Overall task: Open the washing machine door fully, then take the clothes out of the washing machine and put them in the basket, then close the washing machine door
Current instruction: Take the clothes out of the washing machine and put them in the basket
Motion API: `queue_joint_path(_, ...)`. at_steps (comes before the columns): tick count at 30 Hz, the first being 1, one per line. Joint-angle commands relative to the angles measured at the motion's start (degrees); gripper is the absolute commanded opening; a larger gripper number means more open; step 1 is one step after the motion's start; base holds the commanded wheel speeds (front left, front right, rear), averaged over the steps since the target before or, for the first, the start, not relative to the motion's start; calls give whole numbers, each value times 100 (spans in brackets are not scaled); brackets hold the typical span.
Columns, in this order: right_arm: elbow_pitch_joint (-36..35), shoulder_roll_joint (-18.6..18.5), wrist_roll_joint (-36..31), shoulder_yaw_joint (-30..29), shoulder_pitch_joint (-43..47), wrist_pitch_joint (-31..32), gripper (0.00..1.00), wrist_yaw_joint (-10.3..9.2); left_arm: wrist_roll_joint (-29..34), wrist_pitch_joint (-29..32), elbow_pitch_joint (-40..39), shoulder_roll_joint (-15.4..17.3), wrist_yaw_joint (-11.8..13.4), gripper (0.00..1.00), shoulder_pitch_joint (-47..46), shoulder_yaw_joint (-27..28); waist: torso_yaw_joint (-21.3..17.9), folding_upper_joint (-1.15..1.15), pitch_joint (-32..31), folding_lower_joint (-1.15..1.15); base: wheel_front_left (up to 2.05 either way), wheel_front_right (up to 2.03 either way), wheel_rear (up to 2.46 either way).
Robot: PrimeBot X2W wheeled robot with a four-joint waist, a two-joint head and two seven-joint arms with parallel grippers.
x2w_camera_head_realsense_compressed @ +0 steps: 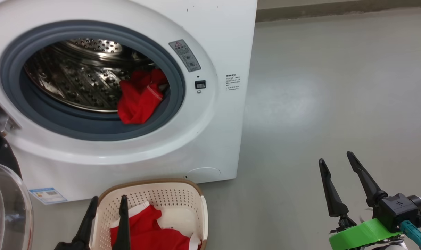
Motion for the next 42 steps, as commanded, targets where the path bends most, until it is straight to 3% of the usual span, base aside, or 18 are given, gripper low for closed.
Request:
queue_joint_path(1, -164, -19, -3, 157, -175, -36, 100, 36, -32, -46, -122, 46, 62, 100, -263, 161, 26, 0, 84, 0, 0, 0, 0)
queue_joint_path(17, -384, -19, -148, 362, -576, -36, 100, 36, -57, -46, -45, -7, 124, 100, -1196, 56, 83, 0, 973, 0, 0, 0, 0)
queue_joint_path(34, -591, -21, -111, 325, -1178, -36, 100, 36, 148, -46, 741, 100, 3, 100, -3322, 133, 170, 0, 2312, 0, 0, 0, 0)
queue_joint_path(42, -576, -20, -55, 403, -1481, -36, 100, 36, 134, -46, 1331, 208, -207, 100, -4482, 247, 133, 0, 2802, 0, 0, 0, 0)
